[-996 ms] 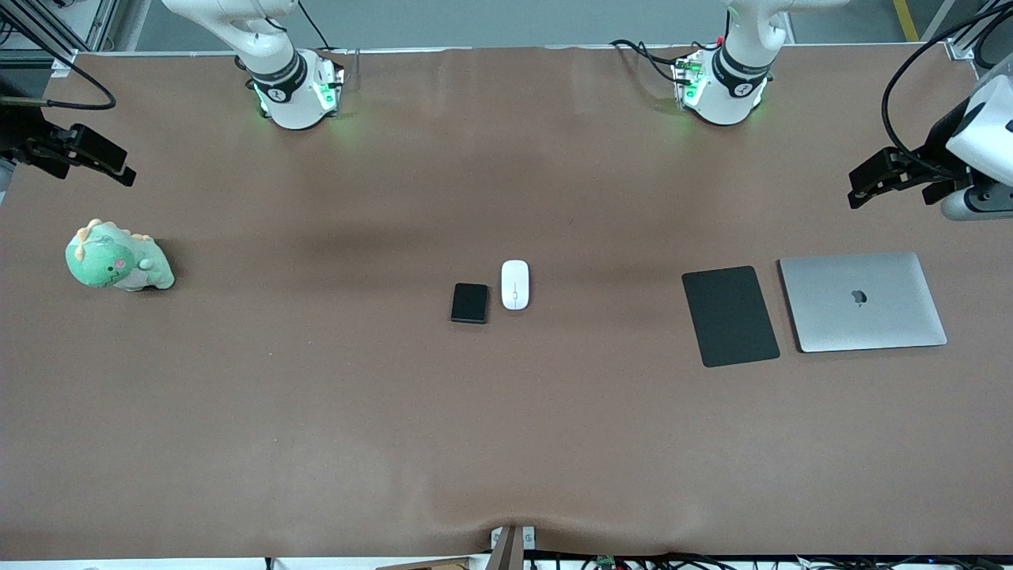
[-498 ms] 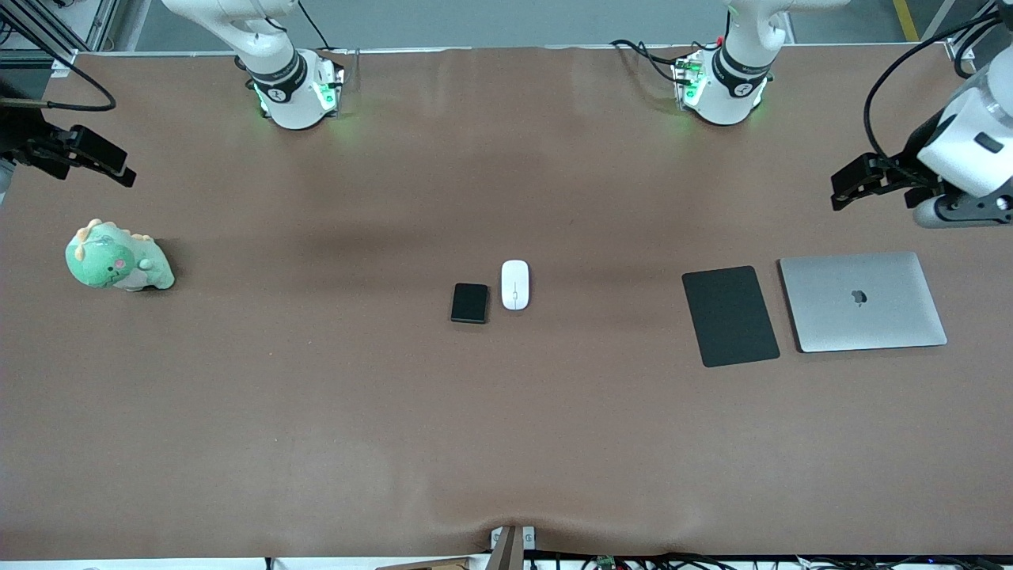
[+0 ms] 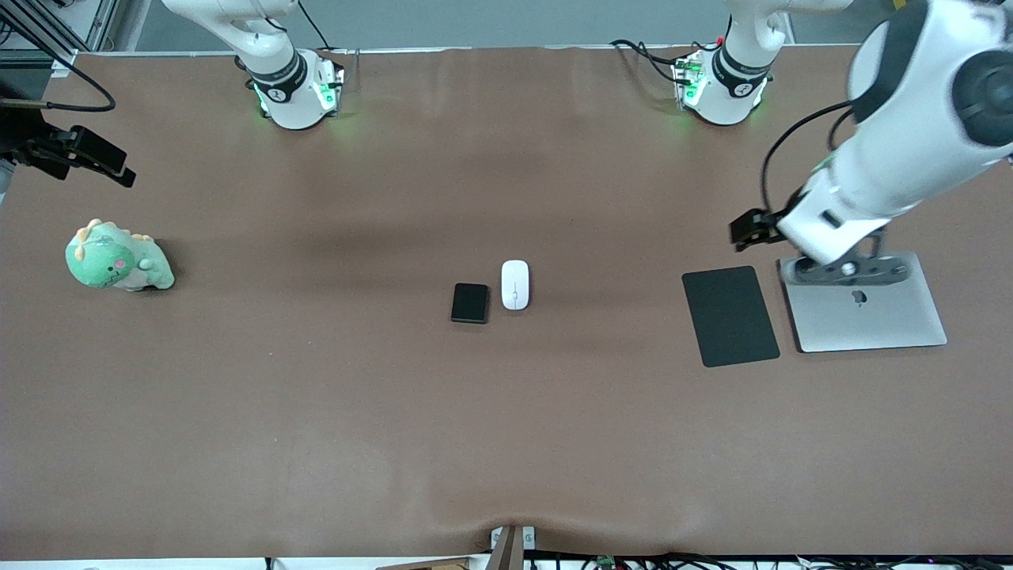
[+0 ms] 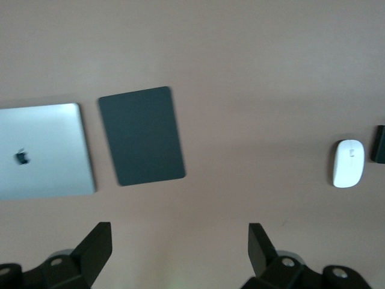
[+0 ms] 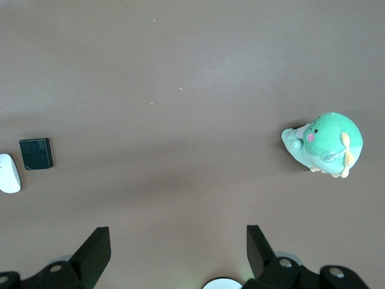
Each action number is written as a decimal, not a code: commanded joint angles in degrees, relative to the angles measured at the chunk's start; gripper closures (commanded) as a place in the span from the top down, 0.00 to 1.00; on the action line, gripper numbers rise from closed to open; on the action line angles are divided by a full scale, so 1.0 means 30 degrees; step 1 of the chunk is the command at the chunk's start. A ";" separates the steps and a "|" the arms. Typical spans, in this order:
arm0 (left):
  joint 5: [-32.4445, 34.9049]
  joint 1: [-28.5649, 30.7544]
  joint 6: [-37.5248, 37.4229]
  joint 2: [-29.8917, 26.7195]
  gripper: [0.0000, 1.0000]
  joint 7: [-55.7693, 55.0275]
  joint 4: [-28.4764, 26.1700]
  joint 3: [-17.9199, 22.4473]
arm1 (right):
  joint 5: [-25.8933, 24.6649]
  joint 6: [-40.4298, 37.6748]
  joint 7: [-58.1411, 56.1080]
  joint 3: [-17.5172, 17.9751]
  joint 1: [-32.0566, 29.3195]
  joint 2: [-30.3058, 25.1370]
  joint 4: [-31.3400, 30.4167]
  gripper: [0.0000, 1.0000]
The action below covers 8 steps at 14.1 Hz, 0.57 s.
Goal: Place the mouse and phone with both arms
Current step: 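Move the left gripper over the white mouse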
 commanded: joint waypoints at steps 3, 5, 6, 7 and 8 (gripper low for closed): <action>-0.0018 -0.2249 0.2106 0.2075 1.00 -0.1106 0.0036 -0.0005 | -0.0101 -0.0119 -0.0101 -0.0077 0.0080 0.0224 0.0394 1.00; -0.0018 -0.3159 0.3073 0.2953 1.00 -0.1979 -0.0052 -0.0004 | -0.0043 -0.0119 -0.0073 -0.0077 0.0080 0.0224 0.0394 1.00; 0.0011 -0.3510 0.3630 0.3365 1.00 -0.2392 -0.0081 -0.0005 | -0.0043 -0.0119 -0.0101 -0.0077 0.0080 0.0224 0.0394 1.00; -0.0046 -0.3920 0.3983 0.3833 1.00 -0.2512 -0.0053 -0.0005 | -0.0043 -0.0119 -0.0102 -0.0077 0.0051 0.0224 0.0394 1.00; -0.0047 -0.4127 0.4422 0.4244 1.00 -0.2542 0.0035 -0.0034 | -0.0014 -0.0119 -0.0102 -0.0077 0.0051 0.0224 0.0394 1.00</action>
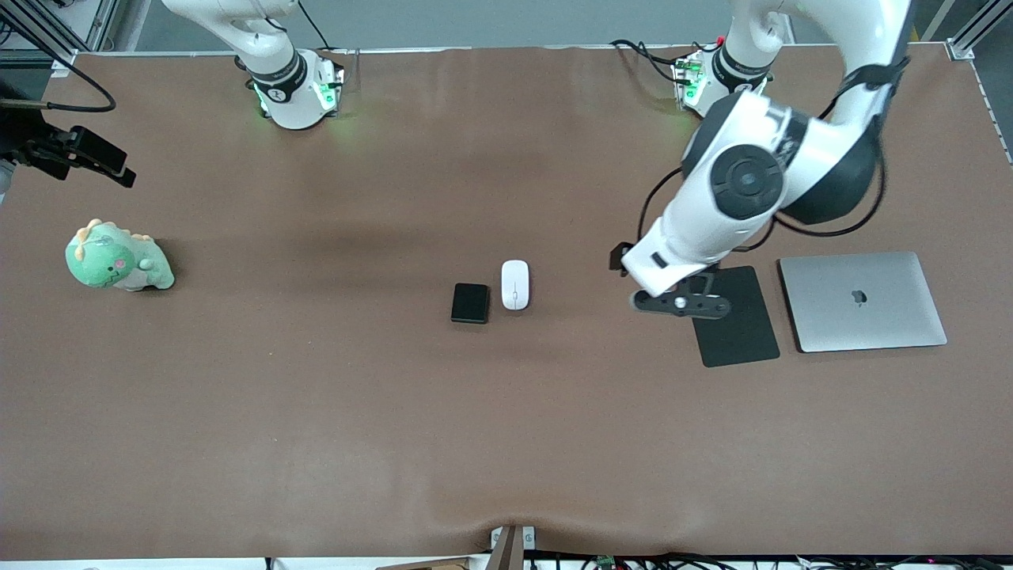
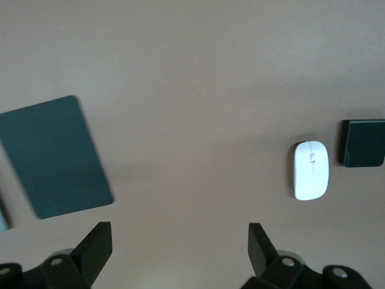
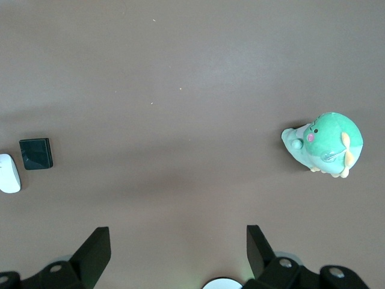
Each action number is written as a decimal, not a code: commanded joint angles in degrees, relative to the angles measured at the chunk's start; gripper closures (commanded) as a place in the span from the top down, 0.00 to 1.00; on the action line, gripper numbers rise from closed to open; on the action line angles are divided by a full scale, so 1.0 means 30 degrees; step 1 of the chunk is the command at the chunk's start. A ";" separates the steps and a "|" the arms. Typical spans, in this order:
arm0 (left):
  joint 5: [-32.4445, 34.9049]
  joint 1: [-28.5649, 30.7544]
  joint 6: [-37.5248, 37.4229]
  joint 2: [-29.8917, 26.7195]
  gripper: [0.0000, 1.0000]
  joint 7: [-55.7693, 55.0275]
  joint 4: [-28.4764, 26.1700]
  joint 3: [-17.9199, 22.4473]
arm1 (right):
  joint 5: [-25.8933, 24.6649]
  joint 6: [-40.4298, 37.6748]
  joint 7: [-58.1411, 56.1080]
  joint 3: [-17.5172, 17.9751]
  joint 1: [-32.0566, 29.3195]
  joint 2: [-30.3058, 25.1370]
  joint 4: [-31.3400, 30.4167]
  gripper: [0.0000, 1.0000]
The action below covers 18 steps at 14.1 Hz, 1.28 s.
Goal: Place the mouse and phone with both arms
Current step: 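Move the left gripper over the white mouse, then lower the left gripper and close it on the white mouse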
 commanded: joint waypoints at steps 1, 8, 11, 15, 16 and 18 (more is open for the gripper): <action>-0.0134 -0.0882 0.1342 0.1017 1.00 -0.0336 0.0183 0.0046 | -0.0043 -0.0119 -0.0073 -0.0074 0.0080 0.0214 0.0393 1.00; 0.0448 -0.3403 0.3805 0.3390 1.00 -0.3348 0.0241 0.0104 | -0.0014 -0.0119 -0.0072 -0.0074 0.0051 0.0243 0.0393 1.00; 0.0978 -0.4312 0.5269 0.4591 1.00 -0.4960 0.0241 0.0104 | -0.0014 -0.0119 -0.0072 -0.0074 0.0051 0.0243 0.0393 1.00; 0.0978 -0.5308 0.7292 0.5853 1.00 -0.6515 0.0212 0.0221 | -0.0014 -0.0119 -0.0101 -0.0074 -0.0007 0.0243 0.0393 1.00; 0.0978 -0.5426 0.7527 0.6087 1.00 -0.6691 0.0183 0.0193 | 0.0015 -0.0119 -0.0073 -0.0074 -0.0008 0.0243 0.0393 1.00; 0.0978 -0.5660 0.7851 0.6410 1.00 -0.6926 0.0153 0.0192 | 0.0016 -0.0119 -0.0101 -0.0074 -0.0037 0.0243 0.0393 1.00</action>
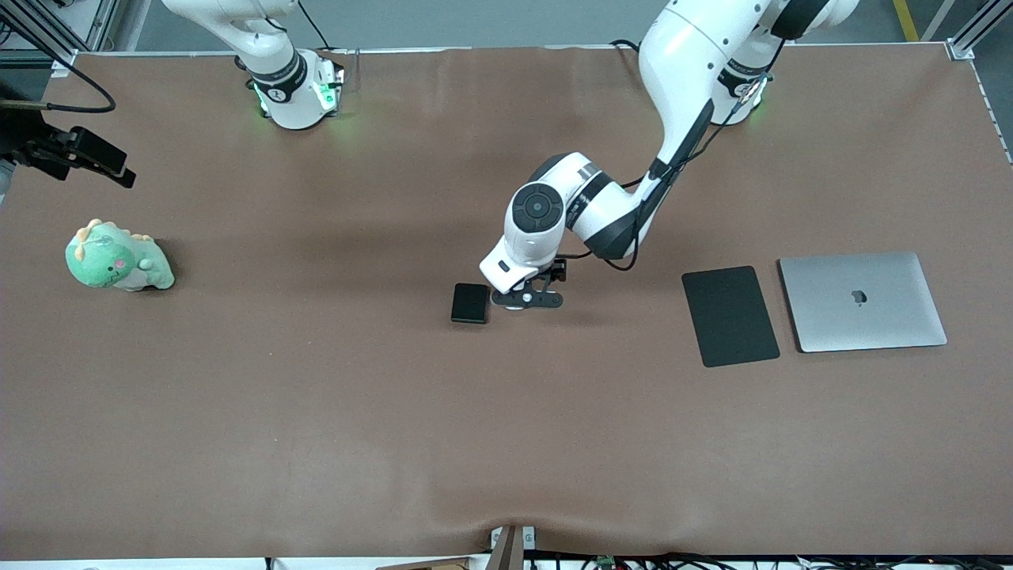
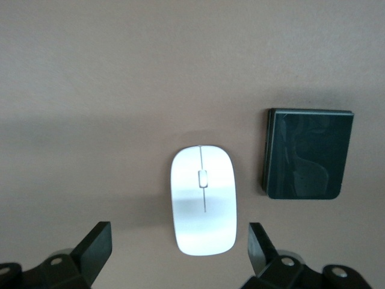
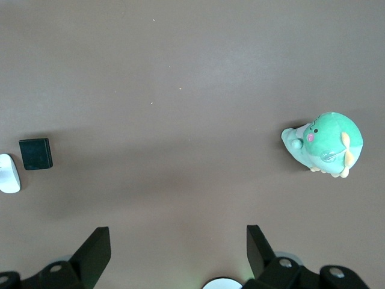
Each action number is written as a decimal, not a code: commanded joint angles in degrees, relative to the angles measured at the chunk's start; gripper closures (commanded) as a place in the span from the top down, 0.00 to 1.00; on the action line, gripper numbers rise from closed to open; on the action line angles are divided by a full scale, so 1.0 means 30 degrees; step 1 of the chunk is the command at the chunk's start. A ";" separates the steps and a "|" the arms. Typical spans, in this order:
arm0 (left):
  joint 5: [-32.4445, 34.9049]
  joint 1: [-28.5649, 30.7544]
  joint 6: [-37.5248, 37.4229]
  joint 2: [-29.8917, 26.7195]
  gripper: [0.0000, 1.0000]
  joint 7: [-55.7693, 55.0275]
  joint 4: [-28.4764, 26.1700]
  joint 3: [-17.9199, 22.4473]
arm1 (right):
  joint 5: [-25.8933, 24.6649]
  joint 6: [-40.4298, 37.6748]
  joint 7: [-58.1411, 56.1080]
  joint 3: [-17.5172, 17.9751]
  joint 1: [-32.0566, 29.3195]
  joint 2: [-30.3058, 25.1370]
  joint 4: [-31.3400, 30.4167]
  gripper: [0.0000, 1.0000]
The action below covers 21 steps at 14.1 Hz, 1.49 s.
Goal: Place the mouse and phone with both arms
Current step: 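Lower the left gripper and close it on the white mouse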
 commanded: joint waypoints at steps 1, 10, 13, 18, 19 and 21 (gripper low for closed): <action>0.0453 -0.0562 0.0525 0.0553 1.00 -0.0845 0.0181 0.0245 | 0.0015 -0.0119 -0.0074 -0.0055 -0.0036 0.0222 0.0393 1.00; 0.2035 -0.0887 0.1727 0.2050 0.95 -0.2575 0.0240 0.0304 | 0.0103 -0.0090 -0.0015 0.0091 0.0343 0.1862 0.1008 1.00; 0.1948 -0.0916 0.1728 0.2051 0.90 -0.2605 0.0240 0.0275 | 0.0132 -0.0003 0.0131 0.0120 0.0432 0.1921 0.0979 1.00; 0.2035 -0.1121 0.1728 0.2051 0.60 -0.3249 0.0269 0.0275 | 0.0074 0.0319 -0.0159 0.0472 0.1047 0.3384 0.1008 1.00; 0.2035 -0.1121 0.1728 0.2051 0.47 -0.3249 0.0269 0.0275 | 0.0074 0.0785 -0.0190 0.0443 0.1048 0.3908 0.1008 1.00; 0.2064 -0.1092 0.1698 0.2022 0.25 -0.3162 0.0269 0.0275 | 0.0044 0.1228 -0.0191 0.0443 0.1048 0.5110 0.1008 1.00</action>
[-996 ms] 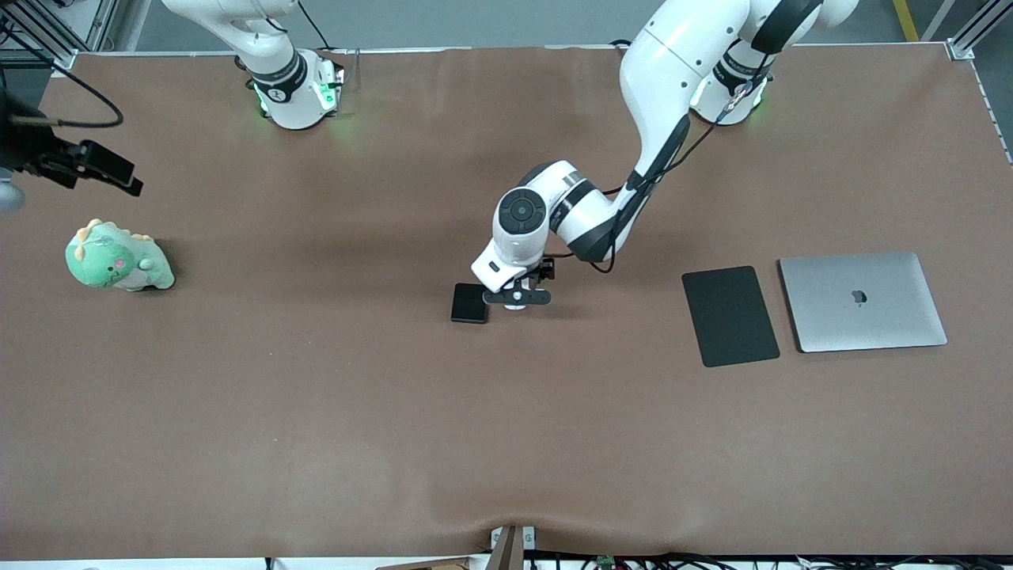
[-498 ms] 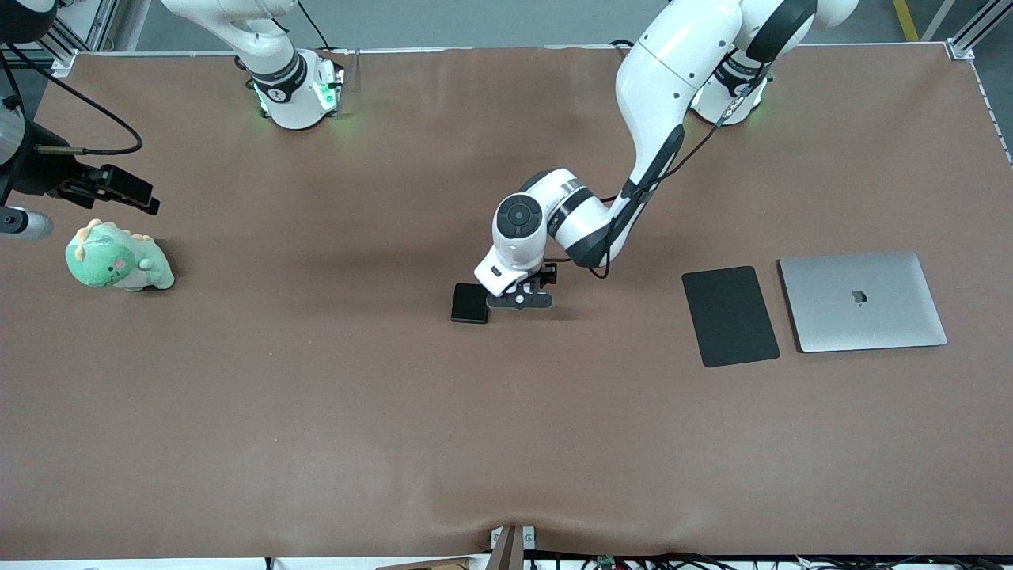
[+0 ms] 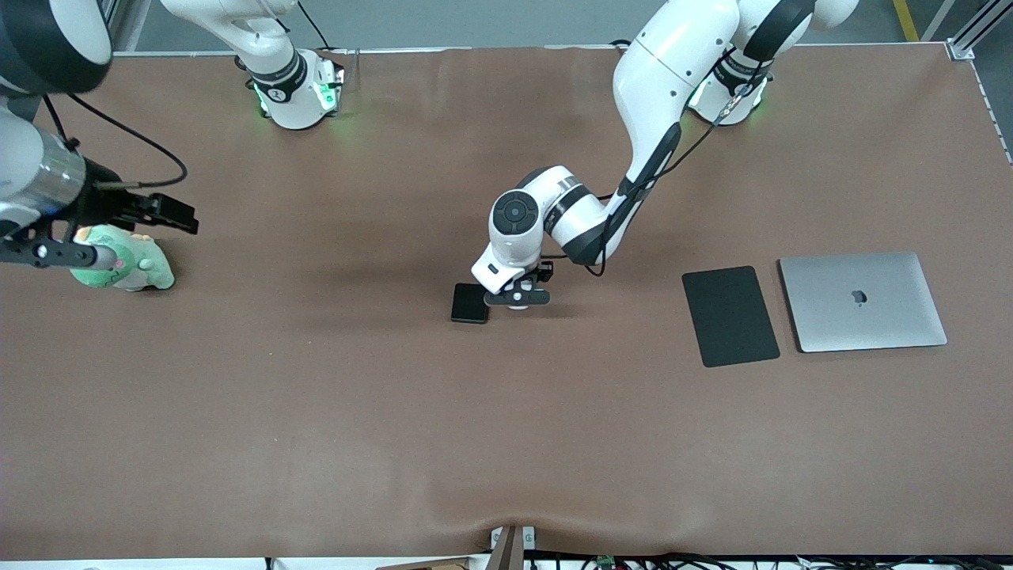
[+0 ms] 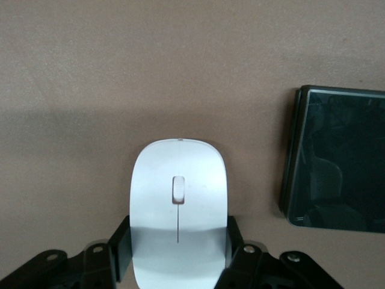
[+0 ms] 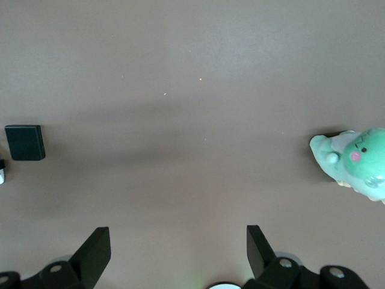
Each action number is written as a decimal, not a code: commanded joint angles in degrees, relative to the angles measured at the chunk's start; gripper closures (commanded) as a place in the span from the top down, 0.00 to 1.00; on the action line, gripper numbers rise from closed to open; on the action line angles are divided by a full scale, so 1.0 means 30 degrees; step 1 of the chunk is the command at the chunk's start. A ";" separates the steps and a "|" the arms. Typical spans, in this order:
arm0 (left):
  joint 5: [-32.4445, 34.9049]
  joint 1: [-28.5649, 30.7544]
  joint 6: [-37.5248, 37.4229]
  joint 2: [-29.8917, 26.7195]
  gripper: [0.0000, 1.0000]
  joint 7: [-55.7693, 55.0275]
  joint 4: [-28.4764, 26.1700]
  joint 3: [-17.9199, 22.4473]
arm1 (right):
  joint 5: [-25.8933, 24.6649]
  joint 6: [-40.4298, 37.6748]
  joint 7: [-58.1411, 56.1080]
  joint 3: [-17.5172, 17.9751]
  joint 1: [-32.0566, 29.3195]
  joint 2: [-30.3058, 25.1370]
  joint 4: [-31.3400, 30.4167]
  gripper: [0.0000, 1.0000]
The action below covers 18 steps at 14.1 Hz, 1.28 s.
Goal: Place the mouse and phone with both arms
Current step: 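Lower the left gripper and close it on the white mouse, then carry the mouse to the pad while the right gripper reaches the phone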
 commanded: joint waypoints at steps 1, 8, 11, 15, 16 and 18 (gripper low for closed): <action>0.0541 -0.0186 0.0131 0.0087 0.12 -0.0473 0.0217 0.0153 | 0.0059 0.0171 -0.0201 0.0009 -0.0002 0.1535 0.0417 1.00; 0.1156 0.1097 -0.2765 -0.3185 0.00 -0.0502 0.0072 0.0212 | 0.0408 0.1107 0.0151 0.0918 0.0465 0.2824 0.0417 1.00; 0.1127 0.2647 -0.4580 -0.5589 0.00 -0.0358 -0.0193 0.0211 | 0.2367 0.1719 0.0151 0.0918 0.0496 0.3529 0.0417 1.00; 0.1128 0.5489 -0.6719 -0.7701 0.00 0.0927 -0.0485 0.0065 | 0.3106 0.2571 0.0151 0.0918 0.1226 0.3881 0.0359 1.00; 0.1098 0.6426 -0.6986 -0.8286 0.00 0.1745 -0.1008 0.0036 | 0.3106 0.2602 0.0151 0.0918 0.1577 0.3911 0.0300 1.00; 0.1040 0.8271 -0.6988 -0.9430 0.00 0.3969 -0.2413 0.0006 | 0.3106 0.3068 0.0557 0.0918 0.2863 0.4027 0.0154 1.00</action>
